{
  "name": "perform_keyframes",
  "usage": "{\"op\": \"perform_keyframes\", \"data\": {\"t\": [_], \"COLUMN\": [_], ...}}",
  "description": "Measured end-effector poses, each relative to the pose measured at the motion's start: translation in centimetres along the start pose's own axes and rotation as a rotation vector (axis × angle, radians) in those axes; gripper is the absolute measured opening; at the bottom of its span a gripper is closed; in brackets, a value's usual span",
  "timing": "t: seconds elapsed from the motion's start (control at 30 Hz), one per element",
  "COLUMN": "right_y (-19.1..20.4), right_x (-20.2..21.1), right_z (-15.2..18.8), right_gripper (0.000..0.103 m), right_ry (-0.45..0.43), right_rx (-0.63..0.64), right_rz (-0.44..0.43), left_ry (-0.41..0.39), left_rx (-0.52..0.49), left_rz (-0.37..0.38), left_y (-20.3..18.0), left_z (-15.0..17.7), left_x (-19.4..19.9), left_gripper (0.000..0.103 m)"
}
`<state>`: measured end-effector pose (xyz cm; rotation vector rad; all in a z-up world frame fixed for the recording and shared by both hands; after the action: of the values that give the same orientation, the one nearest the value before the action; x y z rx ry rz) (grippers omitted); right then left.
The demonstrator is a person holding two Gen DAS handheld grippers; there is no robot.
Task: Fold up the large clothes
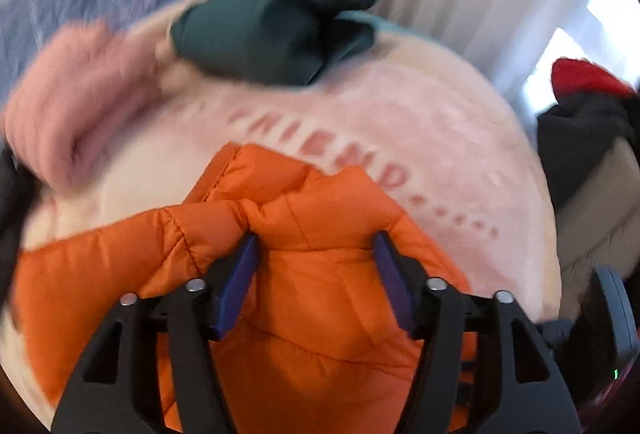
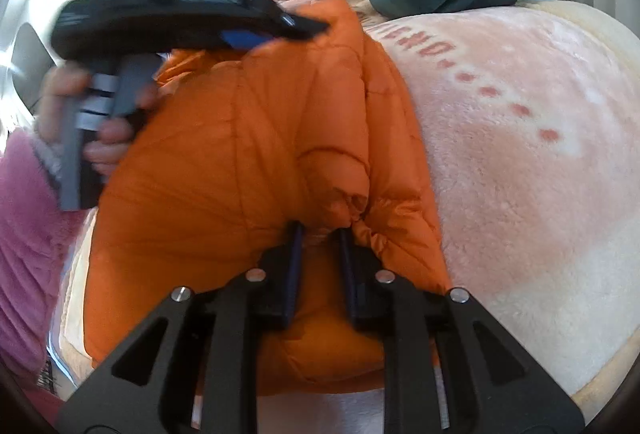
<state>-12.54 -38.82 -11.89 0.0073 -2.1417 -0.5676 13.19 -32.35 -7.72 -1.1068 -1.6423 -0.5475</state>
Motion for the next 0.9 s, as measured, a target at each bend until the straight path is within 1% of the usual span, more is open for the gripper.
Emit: {"op": "perform_keyframes", "data": {"t": [0.03,0.07,0.17,0.27,0.37,0.47,0.5,0.53,0.57,0.6,0.63,0.67,0.7,0.73,0.77,0.8,0.87,0.9], "right_y": [-0.1,-0.1,0.3,0.7,1.2,2.1,2.4,2.6,2.8,3.0,3.2,3.4,3.5,3.6,3.7,3.6,2.9,2.3], "right_x": [0.0,0.0,0.0,0.0,0.4,1.7,2.6,3.4,4.9,6.6,7.7,9.0,9.9,10.0,9.6,8.9,5.8,3.9], "right_z": [0.0,0.0,-0.1,-0.1,0.3,0.3,-0.1,-0.4,-0.9,-1.6,-2.0,-2.7,-3.4,-3.9,-4.6,-5.0,-5.7,-5.8], "right_gripper": [0.018,0.018,0.018,0.018,0.02,0.022,0.033,0.041,0.056,0.057,0.057,0.055,0.049,0.044,0.033,0.022,0.015,0.014], "right_ry": [-0.002,-0.002,0.0,-0.01,-0.042,-0.044,-0.045,-0.057,-0.102,-0.16,-0.196,-0.248,-0.292,-0.309,-0.317,-0.31,-0.241,-0.192], "right_rx": [-0.002,-0.001,0.021,0.041,0.07,0.124,0.148,0.158,0.162,0.161,0.161,0.161,0.161,0.161,0.158,0.152,0.123,0.112], "right_rz": [-0.004,-0.008,0.001,0.026,0.057,0.108,0.122,0.119,0.104,0.085,0.067,0.039,0.017,0.008,0.002,-0.005,-0.023,-0.002], "left_ry": [0.007,0.007,-0.016,-0.034,-0.039,-0.033,-0.033,-0.034,-0.035,-0.036,-0.037,-0.038,-0.04,-0.041,-0.042,-0.044,-0.048,-0.051], "left_rx": [0.043,0.057,0.064,0.081,0.075,0.061,0.061,0.063,0.065,0.067,0.068,0.069,0.07,0.071,0.072,0.073,0.076,0.08], "left_rz": [0.028,0.04,0.042,0.029,-0.01,-0.046,-0.047,-0.042,-0.038,-0.033,-0.03,-0.028,-0.027,-0.025,-0.024,-0.022,-0.017,-0.012], "left_y": [1.1,1.6,2.3,2.8,2.6,2.3,2.3,2.4,2.3,2.3,2.4,2.5,2.5,2.5,2.6,2.6,2.7,2.8], "left_z": [0.0,0.2,1.7,2.4,2.7,2.7,2.7,2.7,2.6,2.6,2.7,2.7,2.7,2.8,2.8,2.8,2.8,2.9], "left_x": [-0.7,-0.9,-1.0,-1.3,-1.6,-1.9,-1.9,-1.8,-1.9,-1.8,-1.8,-1.8,-1.8,-1.7,-1.7,-1.7,-1.6,-1.6], "left_gripper": [0.065,0.065,0.065,0.066,0.066,0.066,0.066,0.066,0.066,0.066,0.066,0.066,0.066,0.066,0.066,0.066,0.066,0.066]}}
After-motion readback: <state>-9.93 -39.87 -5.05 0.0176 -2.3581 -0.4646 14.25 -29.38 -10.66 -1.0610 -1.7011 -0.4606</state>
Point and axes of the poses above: each gripper's, at about its wrist camera, not at the fingertips, and x roughly against the way its jaws point, y to its left, z to its underside, the point moved 1 cm from there along -x, roughly the way its jaws point, and after that the axes turned 10 degrees about y, right-handed, at the moved point
